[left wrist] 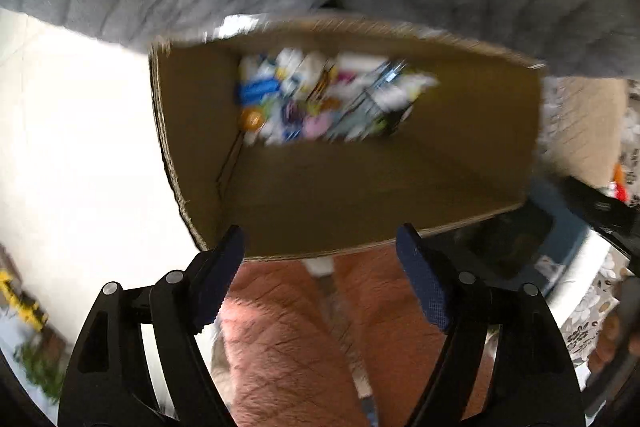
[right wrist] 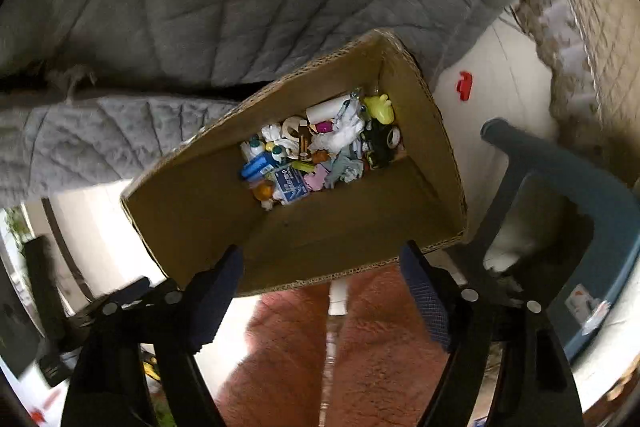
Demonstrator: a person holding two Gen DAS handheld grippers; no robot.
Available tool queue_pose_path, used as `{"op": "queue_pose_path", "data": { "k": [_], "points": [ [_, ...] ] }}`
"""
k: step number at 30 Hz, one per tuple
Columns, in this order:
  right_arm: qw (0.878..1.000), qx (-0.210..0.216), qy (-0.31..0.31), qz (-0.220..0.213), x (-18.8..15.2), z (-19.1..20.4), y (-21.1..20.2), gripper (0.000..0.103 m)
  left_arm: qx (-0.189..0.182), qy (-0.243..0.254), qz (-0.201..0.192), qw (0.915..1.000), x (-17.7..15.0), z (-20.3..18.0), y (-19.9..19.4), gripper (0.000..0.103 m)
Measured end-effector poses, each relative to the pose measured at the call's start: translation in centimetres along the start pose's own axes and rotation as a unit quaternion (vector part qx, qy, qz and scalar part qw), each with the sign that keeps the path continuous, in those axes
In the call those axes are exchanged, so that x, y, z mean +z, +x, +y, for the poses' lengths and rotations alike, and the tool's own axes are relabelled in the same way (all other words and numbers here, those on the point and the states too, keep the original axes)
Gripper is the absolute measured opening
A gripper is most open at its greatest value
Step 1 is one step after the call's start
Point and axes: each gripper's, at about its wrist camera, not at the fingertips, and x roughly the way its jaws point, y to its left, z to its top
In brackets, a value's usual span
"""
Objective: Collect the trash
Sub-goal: 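Lower both tools over the cardboard box and release the skateboard and tissues, then grasp the yellow snack bag with the right tool while the left tool grasps the pink plastic toy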
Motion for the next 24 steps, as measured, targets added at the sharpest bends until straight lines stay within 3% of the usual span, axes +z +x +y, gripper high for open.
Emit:
{"op": "queue_pose_path", "data": {
  "k": [2, 6, 11, 15, 18, 20, 24],
  "points": [
    [1.000, 0.002, -0.005, -0.006, -0.5, 0.1, -0.8, 0.078, 0.023, 0.011, -0.008, 0.9996, -0.2, -0.2, -0.4, 0.076],
    [0.999, 0.008, -0.047, -0.017, -1.9, 1.2, -3.7, 0.079, 0.010, 0.030, -0.026, 0.9991, -1.9, -0.7, -3.5, 0.076],
    [0.992, 0.055, -0.091, -0.070, -3.7, 4.1, -12.0, 0.079, 0.009, 0.064, -0.097, 0.9931, -5.5, -2.4, -10.8, 0.076],
    [0.978, 0.083, -0.135, -0.134, -4.7, 6.6, -19.6, 0.080, -0.007, 0.091, -0.180, 0.9794, -8.5, -4.4, -19.3, 0.076],
    [0.962, 0.103, -0.166, -0.191, -5.2, 8.8, -25.6, 0.083, -0.017, 0.094, -0.251, 0.9632, -10.1, -5.5, -25.9, 0.076],
    [0.950, 0.107, -0.185, -0.229, -5.1, 10.1, -28.9, 0.084, -0.015, 0.087, -0.301, 0.9494, -10.8, -5.8, -30.0, 0.076],
    [0.917, 0.093, -0.230, -0.313, -3.1, 14.3, -34.6, 0.095, -0.011, 0.055, -0.362, 0.9303, -10.7, -5.5, -35.5, 0.079]
  ]
}}
